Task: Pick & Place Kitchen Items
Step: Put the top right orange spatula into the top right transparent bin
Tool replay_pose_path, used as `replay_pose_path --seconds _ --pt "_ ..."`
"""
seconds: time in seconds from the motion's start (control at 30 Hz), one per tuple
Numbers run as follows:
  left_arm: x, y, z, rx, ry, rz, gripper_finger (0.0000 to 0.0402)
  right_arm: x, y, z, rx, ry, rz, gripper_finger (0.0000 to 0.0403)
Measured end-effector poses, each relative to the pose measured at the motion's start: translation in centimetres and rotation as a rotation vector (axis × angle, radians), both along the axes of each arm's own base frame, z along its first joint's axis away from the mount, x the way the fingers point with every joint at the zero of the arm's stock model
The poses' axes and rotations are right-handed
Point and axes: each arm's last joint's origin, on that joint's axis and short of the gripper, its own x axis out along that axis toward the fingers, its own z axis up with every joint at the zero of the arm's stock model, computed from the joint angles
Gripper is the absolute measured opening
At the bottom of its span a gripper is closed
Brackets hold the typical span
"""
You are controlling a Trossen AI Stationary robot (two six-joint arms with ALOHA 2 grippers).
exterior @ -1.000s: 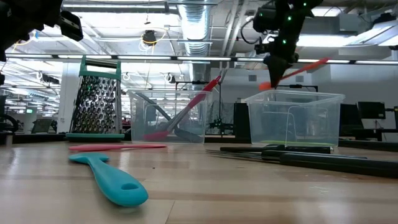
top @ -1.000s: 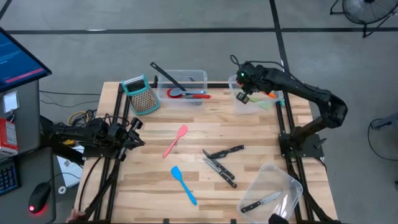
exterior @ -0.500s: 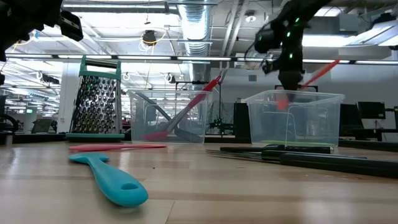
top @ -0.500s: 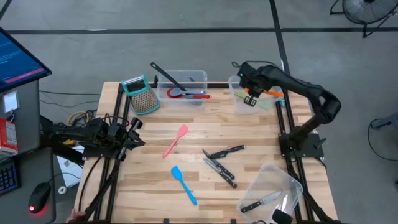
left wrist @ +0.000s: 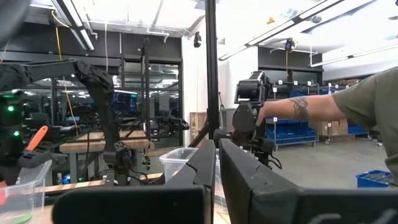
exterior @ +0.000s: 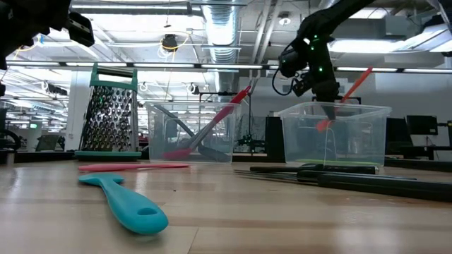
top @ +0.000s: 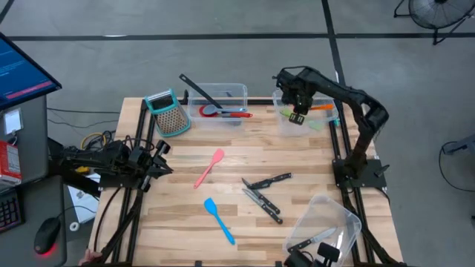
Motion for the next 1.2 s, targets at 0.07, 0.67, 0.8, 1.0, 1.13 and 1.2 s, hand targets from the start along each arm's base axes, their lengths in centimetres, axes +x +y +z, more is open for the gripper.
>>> replay_pose_path --seconds 0.07,0.67,0.8,1.0,1.13,1.2 --pt "0.0 0.0 0.0 0.000 0.000 0.000 0.0008 0.0 -0.7 0.0 0.036 0.000 -0.016 0.0048" --pt "0.0 0.0 0.0 0.000 0.000 0.000 0.0008 1.2 -3.8 0.7 0.063 -0.042 -0.107 0.0048" --pt "0.0 0.0 0.0 0.000 0.000 0.000 0.0008 1.2 -3.7 0.7 0.074 -0.056 -0.146 0.0048" --pt "0.0 0.0 0.0 0.000 0.000 0.000 0.0008 0.5 -4.2 0.8 0.043 -0.060 -0.350 0.0048" --pt "0.0 0.0 0.0 0.000 0.000 0.000 0.0008 0.2 -4.3 0.8 0.052 -0.073 -0.443 0.0048" --pt "0.0 0.0 0.0 0.000 0.000 0.000 0.0008 0.2 -4.3 0.8 0.053 -0.076 -0.462 0.0048"
